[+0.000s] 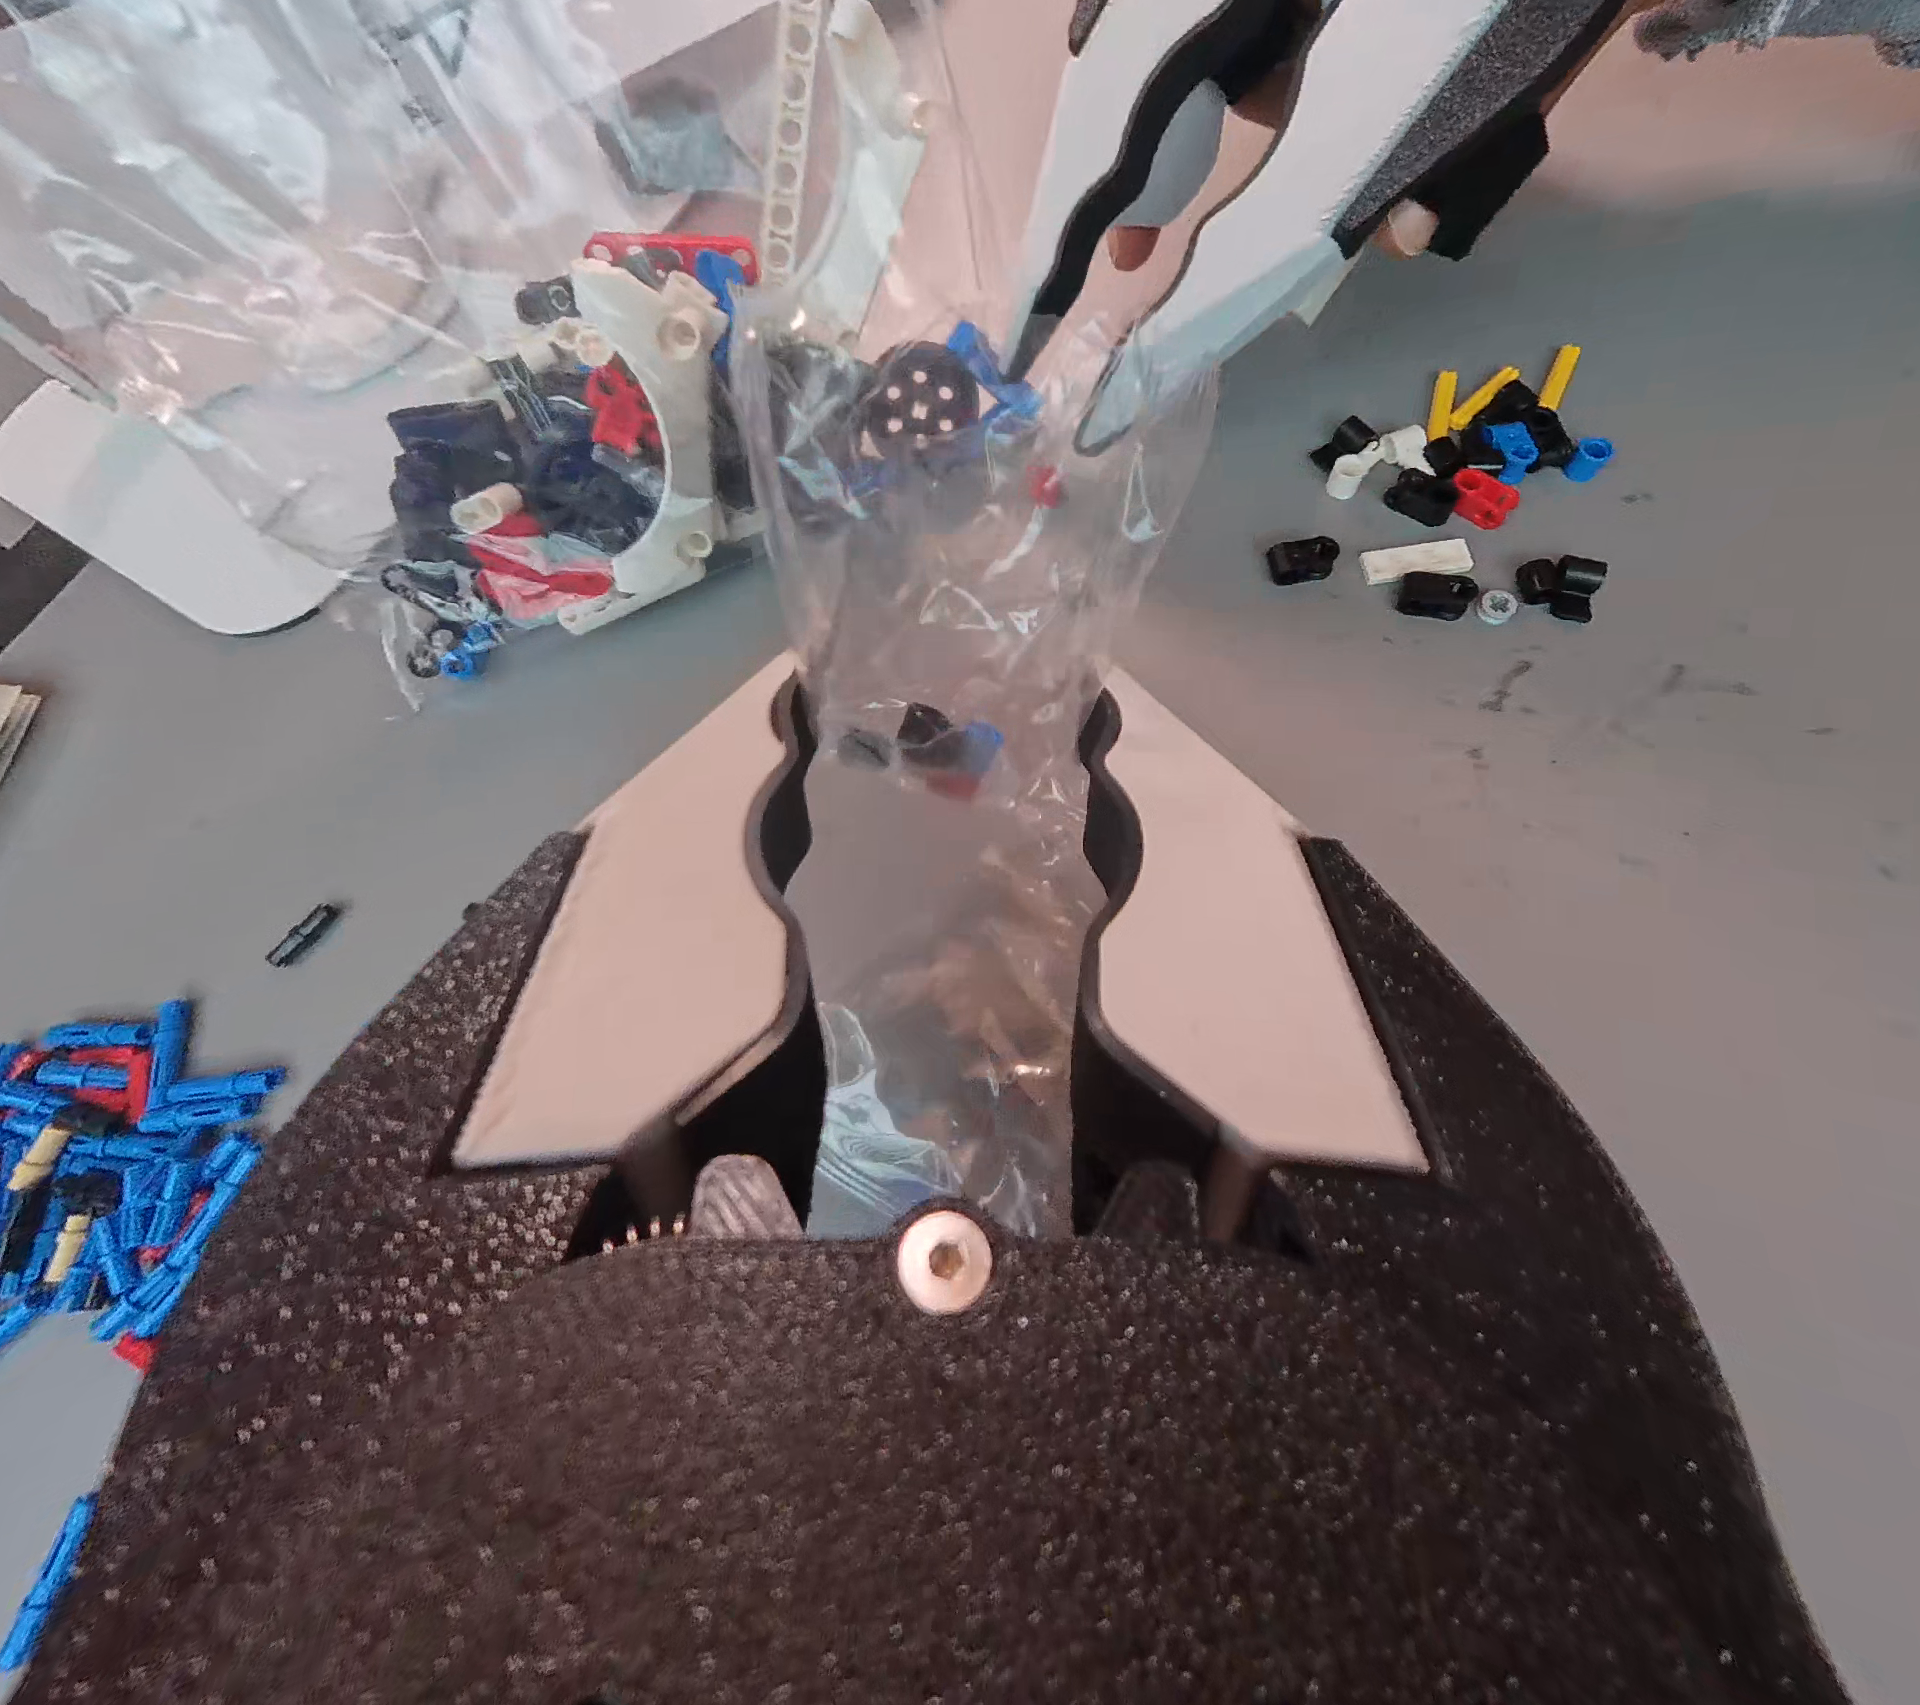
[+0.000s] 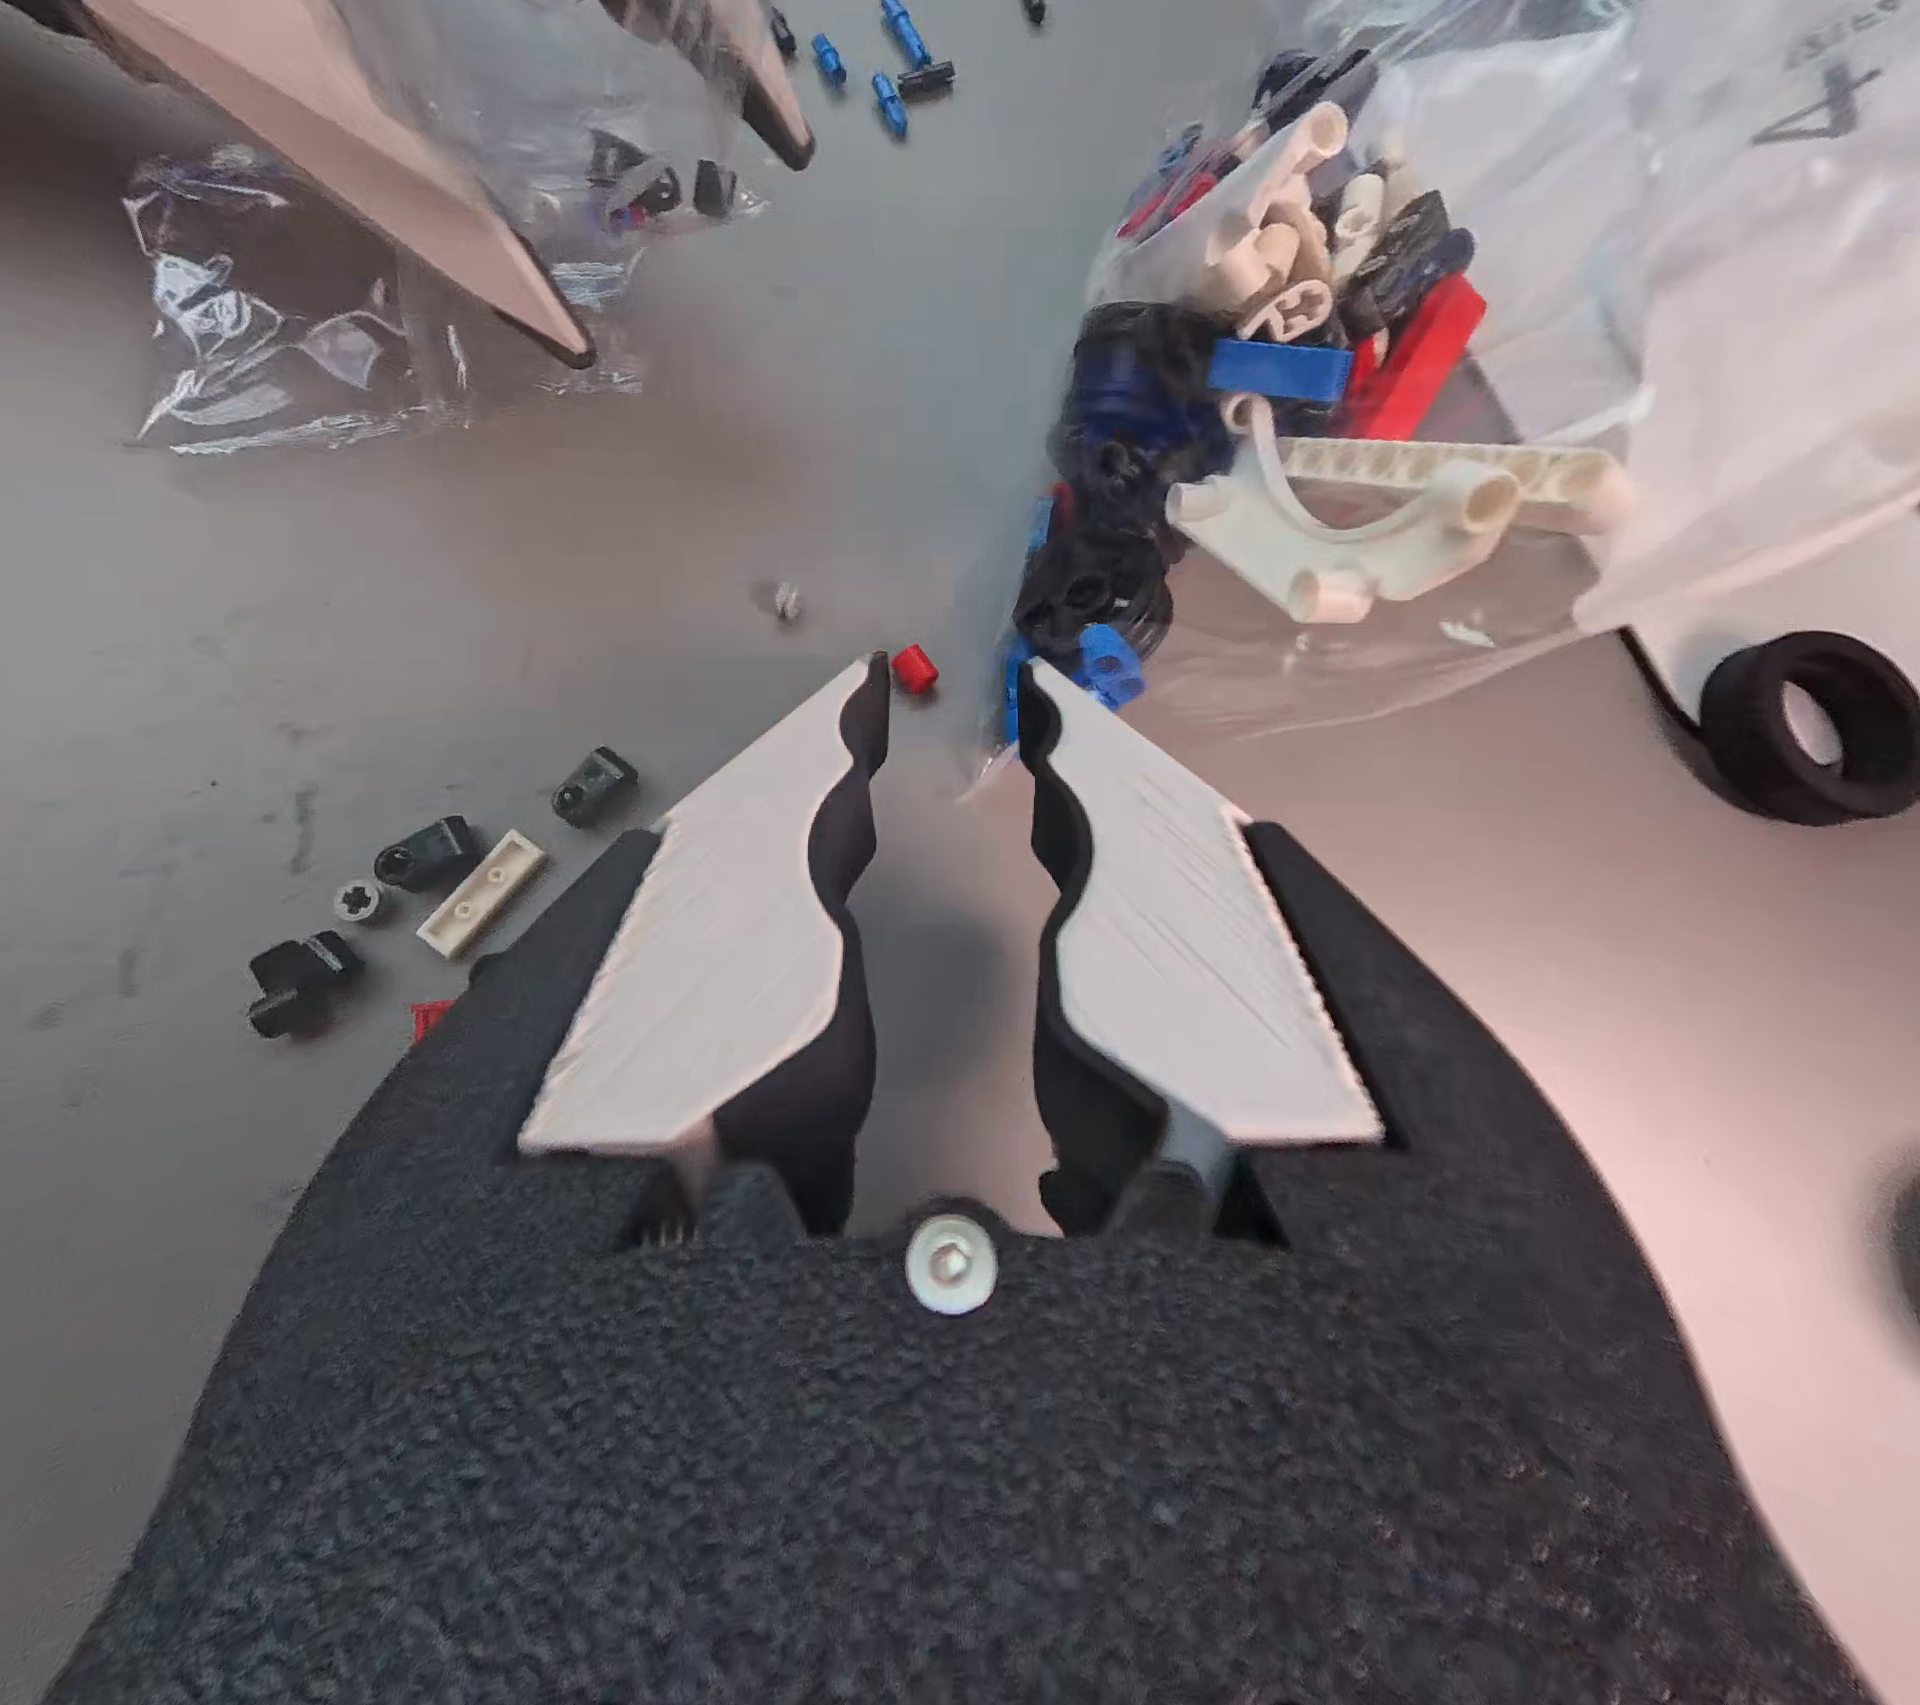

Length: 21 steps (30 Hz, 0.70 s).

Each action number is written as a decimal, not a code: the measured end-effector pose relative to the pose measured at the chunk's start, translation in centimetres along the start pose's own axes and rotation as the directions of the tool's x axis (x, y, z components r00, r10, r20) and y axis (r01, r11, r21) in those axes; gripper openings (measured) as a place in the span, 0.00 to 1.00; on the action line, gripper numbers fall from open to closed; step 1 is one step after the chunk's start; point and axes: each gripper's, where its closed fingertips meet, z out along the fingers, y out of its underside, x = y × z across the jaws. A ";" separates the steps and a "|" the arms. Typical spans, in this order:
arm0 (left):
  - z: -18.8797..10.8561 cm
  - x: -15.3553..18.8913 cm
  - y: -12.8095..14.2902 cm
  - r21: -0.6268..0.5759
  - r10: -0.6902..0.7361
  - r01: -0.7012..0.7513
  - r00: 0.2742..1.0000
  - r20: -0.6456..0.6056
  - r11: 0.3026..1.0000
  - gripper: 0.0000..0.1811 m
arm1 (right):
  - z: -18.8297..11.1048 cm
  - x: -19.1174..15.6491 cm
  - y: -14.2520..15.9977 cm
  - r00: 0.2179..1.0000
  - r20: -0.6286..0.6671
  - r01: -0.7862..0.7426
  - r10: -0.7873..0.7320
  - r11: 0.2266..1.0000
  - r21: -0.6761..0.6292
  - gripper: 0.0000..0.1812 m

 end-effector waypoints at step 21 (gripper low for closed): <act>0.7 0.8 1.2 -0.048 0.010 -0.012 0.999 -0.036 0.999 0.28 | 1.0 -2.5 1.2 0.991 0.107 0.088 -0.080 0.993 -0.075 0.05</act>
